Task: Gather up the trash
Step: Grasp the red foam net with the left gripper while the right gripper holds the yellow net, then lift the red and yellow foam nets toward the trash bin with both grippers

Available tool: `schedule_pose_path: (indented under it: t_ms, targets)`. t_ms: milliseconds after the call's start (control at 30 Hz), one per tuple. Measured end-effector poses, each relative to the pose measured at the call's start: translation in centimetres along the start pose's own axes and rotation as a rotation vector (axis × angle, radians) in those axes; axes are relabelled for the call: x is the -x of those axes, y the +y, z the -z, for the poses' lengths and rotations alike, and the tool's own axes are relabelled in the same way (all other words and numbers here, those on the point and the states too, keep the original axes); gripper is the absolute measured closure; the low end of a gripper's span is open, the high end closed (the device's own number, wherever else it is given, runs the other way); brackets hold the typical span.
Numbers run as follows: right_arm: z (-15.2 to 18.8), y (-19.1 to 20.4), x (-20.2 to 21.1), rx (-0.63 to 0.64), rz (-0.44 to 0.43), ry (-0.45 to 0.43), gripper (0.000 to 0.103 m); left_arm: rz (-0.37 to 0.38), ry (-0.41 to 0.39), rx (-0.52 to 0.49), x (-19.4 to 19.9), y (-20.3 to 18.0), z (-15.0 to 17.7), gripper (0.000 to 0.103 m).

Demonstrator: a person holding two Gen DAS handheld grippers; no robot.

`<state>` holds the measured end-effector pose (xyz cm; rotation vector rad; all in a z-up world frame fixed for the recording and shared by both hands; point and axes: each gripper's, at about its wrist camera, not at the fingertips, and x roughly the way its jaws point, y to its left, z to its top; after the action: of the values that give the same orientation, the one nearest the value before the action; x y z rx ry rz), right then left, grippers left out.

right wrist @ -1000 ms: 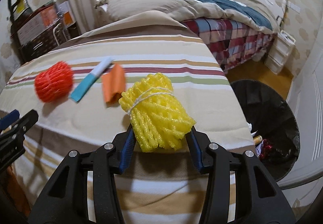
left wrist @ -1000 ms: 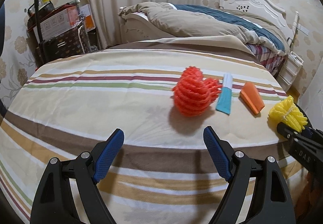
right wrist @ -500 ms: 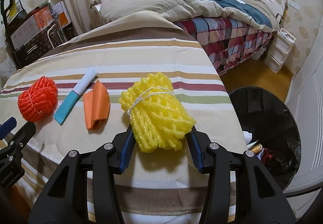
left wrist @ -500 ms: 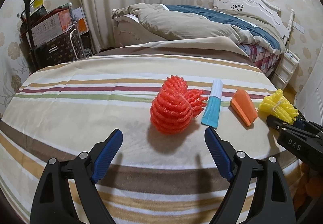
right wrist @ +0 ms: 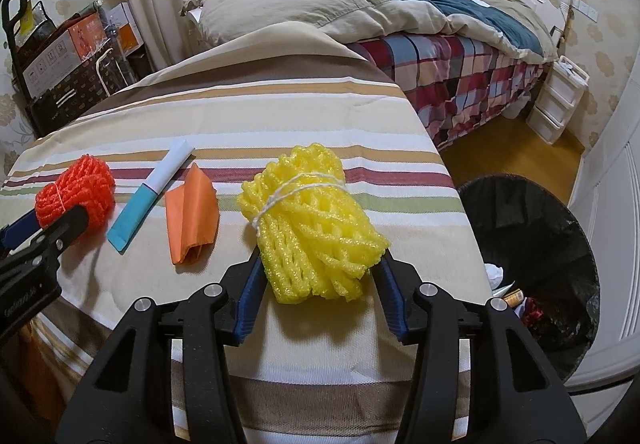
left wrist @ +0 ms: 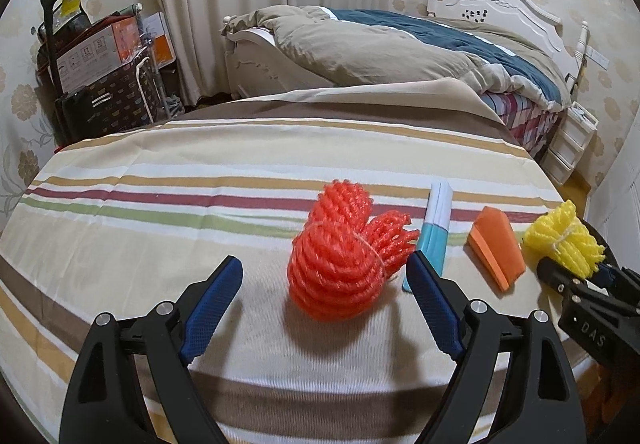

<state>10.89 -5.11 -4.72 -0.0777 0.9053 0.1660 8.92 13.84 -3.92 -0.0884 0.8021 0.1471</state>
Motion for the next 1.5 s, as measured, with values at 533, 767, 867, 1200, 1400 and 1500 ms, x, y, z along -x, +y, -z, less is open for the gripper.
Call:
schedule_pose_path:
  t_ms: [533, 767, 867, 1200, 1400, 1500]
  targets:
    - [-0.1, 0.2, -0.1, 0.009, 0.004, -0.003, 0.056, 0.054, 0.036, -0.041, -0.8, -0.4, 0.0, 0.053]
    - [0.5, 0.1, 0.6, 0.002, -0.016, -0.016, 0.058, 0.036, 0.016, -0.06, 0.2, -0.8, 0.5, 0.054]
    - [1.0, -0.1, 1.2, -0.003, -0.025, -0.024, 0.059, 0.034, 0.016, -0.057, 0.6, -0.9, 0.8, 0.054]
    - [2.9, -0.5, 3.1, -0.015, -0.036, -0.041, 0.059, 0.047, 0.013, -0.071, 2.4, -2.2, 2.5, 0.054]
    - [4.1, -0.9, 4.3, -0.023, -0.041, -0.052, 0.059, 0.049, -0.002, -0.09, 3.6, -3.3, 3.7, 0.054]
    - [4.7, -1.2, 4.9, -0.028, -0.042, -0.061, 0.059, 0.052, -0.009, -0.098, 4.2, -3.9, 4.2, 0.054]
